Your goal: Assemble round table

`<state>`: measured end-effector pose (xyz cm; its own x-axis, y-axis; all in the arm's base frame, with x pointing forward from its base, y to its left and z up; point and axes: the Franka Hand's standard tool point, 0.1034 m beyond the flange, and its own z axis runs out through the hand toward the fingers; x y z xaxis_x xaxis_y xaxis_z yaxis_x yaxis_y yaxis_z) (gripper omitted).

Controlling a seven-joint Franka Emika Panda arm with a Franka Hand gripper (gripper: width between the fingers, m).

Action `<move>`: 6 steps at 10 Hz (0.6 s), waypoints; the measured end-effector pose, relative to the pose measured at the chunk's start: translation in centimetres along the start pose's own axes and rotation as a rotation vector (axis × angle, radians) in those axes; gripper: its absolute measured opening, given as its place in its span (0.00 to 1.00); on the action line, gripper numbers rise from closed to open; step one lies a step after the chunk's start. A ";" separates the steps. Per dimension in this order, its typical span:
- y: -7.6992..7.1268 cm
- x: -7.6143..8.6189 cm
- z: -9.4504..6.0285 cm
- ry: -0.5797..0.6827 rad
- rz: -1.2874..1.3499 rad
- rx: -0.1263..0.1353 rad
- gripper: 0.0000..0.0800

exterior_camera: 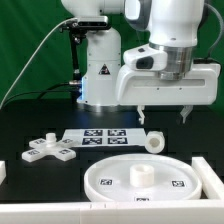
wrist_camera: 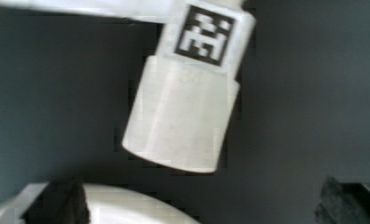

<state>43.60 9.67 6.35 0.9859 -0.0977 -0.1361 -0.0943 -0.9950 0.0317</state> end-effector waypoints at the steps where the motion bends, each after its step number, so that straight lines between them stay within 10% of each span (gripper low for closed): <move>1: 0.4 0.2 0.3 -0.016 0.099 0.031 0.81; 6: 0.8 0.8 0.5 -0.093 0.029 0.046 0.81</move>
Offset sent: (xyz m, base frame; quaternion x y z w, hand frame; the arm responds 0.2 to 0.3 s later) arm 0.0000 0.0000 0.0000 0.0000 -0.0650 0.0000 0.9979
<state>44.19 8.77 5.73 0.9656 -0.1256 -0.2276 -0.1310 -0.9914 -0.0084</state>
